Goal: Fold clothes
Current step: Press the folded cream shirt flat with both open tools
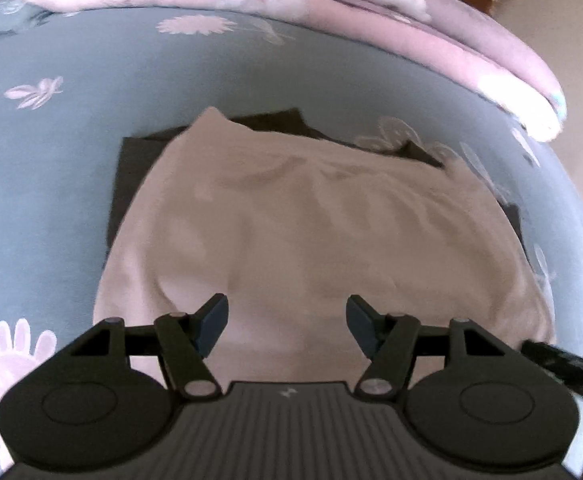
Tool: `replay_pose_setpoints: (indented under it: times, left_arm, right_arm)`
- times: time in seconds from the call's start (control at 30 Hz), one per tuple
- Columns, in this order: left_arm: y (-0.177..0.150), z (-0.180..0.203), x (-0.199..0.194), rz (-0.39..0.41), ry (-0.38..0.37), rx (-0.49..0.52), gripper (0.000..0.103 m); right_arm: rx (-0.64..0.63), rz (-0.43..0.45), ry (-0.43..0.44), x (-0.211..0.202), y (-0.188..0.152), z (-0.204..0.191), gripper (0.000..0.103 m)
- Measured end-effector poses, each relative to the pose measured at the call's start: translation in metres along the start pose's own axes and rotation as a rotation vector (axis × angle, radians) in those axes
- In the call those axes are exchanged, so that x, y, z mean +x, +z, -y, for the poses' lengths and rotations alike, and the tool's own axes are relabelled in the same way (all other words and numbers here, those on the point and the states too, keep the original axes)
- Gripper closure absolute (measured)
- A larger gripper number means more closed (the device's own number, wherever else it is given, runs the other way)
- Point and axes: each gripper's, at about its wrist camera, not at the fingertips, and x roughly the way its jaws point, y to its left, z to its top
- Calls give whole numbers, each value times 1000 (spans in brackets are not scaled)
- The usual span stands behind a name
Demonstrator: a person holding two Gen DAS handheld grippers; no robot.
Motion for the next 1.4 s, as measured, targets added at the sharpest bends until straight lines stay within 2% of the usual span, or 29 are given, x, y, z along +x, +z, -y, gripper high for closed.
replay_pose_setpoints:
  times: [0.13,0.2,0.3,0.43,0.47,0.53,0.6,0.73,0.8,0.93,1.07,1.13,1.23,1.33,1.4]
  left_arm:
    - [-9,-15,13,29,26,-66,38]
    - [-15,-22,24,2,46,-94,38]
    - [-17,-25,25,9,40,-100,35]
    - [-14,-23,4,44,17,-82,35]
    - [-14,-22,-4,63,10,-65,35]
    - [-16,-24,-10,44,17,-56,35]
    - [-22,-32,-10,26,12,-77,35]
    - [-31,-48,-4,-15,56,-111,35]
    - [-35,-56,4,-46,48,-126,35]
    - [-33,-57,-2,-43,18,-128,33]
    - [-31,-63,-21,-5,-40,-162,33]
    - [-35,-69,-22,1,-48,-183,33]
    - [-44,-91,-13,-20,-6,-250,35]
    - [-48,-110,-23,2,-63,-335,38]
    - [-43,-107,-32,17,-65,-315,39]
  right_arm:
    - [-21,59,-46,5,14,23,56]
    - [-28,32,-89,18,11,33,56]
    - [-24,-43,-123,39,-2,44,56]
    - [-41,-17,-130,26,-2,36,56]
    - [-28,-13,-125,22,-1,34,56]
    - [-8,-14,-115,18,3,30,55]
    - [-12,-21,-107,16,4,24,55]
    - [-60,-43,-76,15,-2,1,55]
    - [-81,-56,-56,18,-7,-12,53]
    - [-102,-89,-30,25,-15,-31,53]
    - [-128,-80,8,19,-12,-48,53]
    - [-135,-75,45,17,-8,-56,53]
    - [-135,-76,109,17,-4,-70,53]
    - [-164,-87,138,18,-5,-85,53]
    - [-180,-93,150,20,-6,-92,53]
